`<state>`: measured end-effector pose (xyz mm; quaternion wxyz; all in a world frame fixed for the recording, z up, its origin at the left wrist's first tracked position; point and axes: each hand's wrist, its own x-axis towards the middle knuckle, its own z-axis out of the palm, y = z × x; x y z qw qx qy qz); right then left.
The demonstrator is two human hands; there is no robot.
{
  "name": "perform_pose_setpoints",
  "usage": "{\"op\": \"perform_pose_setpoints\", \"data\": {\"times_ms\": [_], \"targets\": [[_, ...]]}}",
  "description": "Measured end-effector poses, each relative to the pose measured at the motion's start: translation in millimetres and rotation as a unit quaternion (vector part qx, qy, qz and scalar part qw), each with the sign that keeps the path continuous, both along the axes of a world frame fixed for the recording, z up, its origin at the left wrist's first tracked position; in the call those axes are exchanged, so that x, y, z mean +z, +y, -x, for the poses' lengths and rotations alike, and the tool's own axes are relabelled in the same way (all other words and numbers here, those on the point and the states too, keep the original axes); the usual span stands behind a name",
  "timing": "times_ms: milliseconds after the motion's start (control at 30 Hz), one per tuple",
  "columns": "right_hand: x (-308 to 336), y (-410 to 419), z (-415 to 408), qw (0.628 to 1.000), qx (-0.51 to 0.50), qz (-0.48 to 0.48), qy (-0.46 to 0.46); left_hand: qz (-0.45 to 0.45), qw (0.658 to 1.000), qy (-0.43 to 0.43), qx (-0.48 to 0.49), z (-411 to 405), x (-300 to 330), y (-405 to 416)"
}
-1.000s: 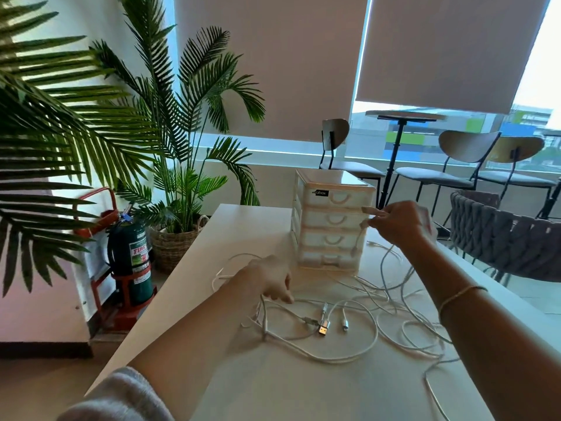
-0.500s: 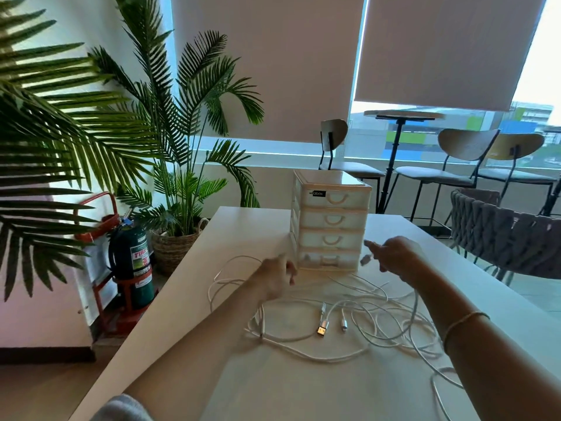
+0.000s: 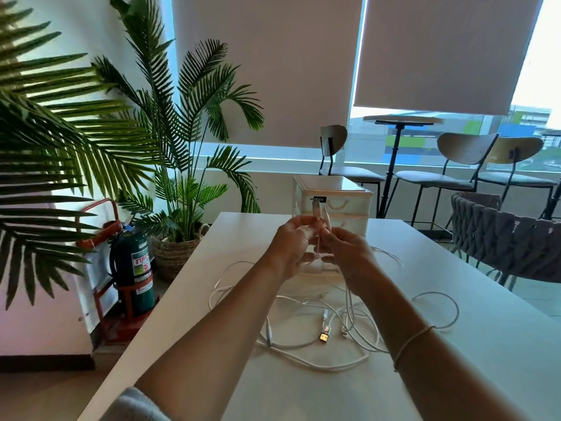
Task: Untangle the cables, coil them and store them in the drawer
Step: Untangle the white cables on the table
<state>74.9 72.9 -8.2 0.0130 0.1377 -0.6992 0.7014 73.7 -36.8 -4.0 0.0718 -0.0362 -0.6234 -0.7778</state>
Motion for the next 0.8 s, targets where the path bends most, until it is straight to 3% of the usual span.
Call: {"op": "perform_pose_setpoints", "data": {"times_ms": [167,333,433,633,800], "targets": [[1,-5,-1,0.998,0.006,0.062,0.015,-0.065,0.997,-0.008,-0.04,-5,1,1],[-2,-3,-4,0.997,0.026,0.075,0.006,-0.08,0.997,-0.01,0.001,-4,1,-2],[-2,-1,-5,0.998,0.027,0.05,-0.01,-0.055,0.998,0.003,0.039,0,3,-5],[4,-5,-8,0.998,0.048,0.032,-0.02,-0.018,0.999,0.042,0.006,-2,3,-5],[9,-3,-9,0.995,0.08,0.032,-0.045,0.079,0.994,0.063,0.036,-4,2,-7]]}}
